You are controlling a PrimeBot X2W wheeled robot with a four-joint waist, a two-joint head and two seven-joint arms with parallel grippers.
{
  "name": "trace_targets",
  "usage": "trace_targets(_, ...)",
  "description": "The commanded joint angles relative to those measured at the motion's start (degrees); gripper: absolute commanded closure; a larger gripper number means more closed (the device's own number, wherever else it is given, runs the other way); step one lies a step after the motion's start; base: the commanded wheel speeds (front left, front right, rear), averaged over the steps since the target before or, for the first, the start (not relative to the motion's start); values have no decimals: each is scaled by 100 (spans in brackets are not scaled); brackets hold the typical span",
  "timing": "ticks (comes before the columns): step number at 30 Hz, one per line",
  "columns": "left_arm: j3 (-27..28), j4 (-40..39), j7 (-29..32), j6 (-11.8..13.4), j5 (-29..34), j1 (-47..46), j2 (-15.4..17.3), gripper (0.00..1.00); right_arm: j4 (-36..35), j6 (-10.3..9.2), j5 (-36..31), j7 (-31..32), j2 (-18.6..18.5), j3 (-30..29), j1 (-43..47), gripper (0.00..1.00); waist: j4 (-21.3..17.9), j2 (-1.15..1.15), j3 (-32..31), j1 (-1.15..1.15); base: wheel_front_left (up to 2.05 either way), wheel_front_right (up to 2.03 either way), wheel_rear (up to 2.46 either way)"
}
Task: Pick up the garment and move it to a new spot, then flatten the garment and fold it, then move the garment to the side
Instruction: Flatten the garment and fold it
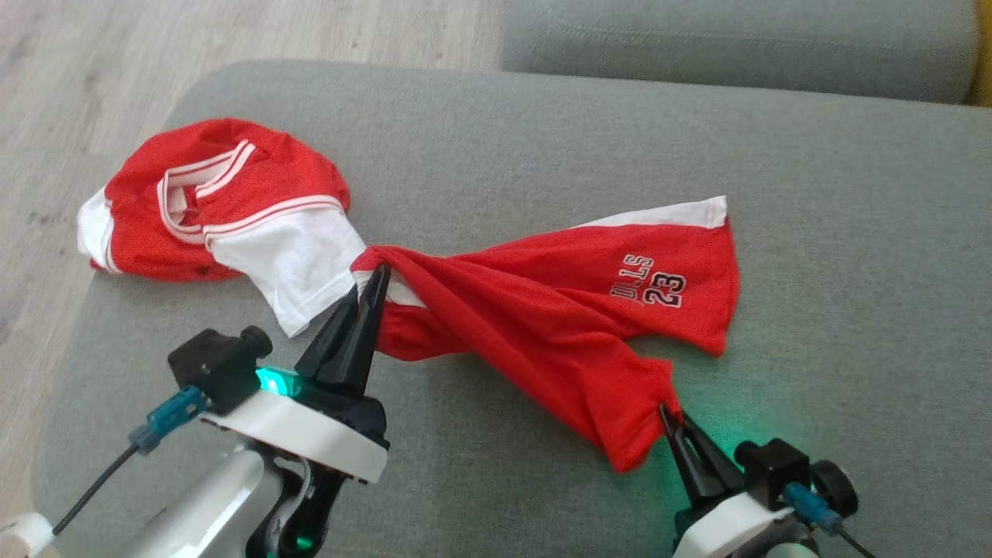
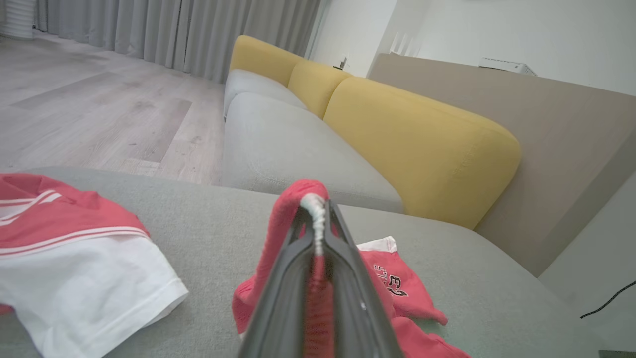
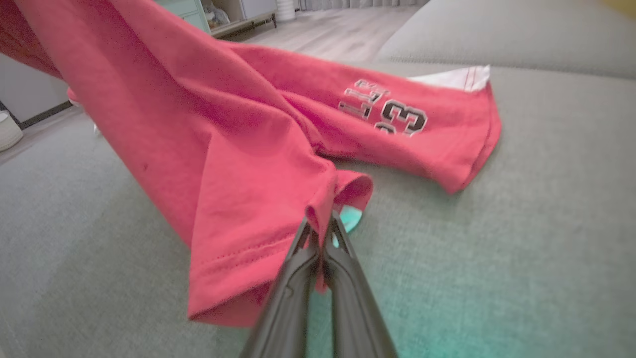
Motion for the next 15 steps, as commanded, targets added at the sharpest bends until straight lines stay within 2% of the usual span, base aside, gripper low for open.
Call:
trace_targets(1, 266, -225, -79, -1, 31, -225, 198, 100, -296, 37, -64, -23, -19, 71, -23, 100, -95, 0, -127, 0, 0, 0, 0)
trace_targets(8, 415, -853, -55, 11, -80, -114, 454, 100, -1615, 37, -453, -23, -239, -470, 466, 100, -416, 0, -481, 0, 0, 0, 0)
trace_targets(12, 484, -1675, 89, -172, -265, -153, 648, 100, -2613, 37, -718, -23, -442, -1110, 908, 100, -545, 0, -558, 0, 0, 0, 0)
trace_targets(15, 441, -2071, 368, -276, -478, -218, 744, 100, -2940, 37, -850, 52, -647, -1325, 1012, 100, -639, 0, -499, 0, 0, 0, 0)
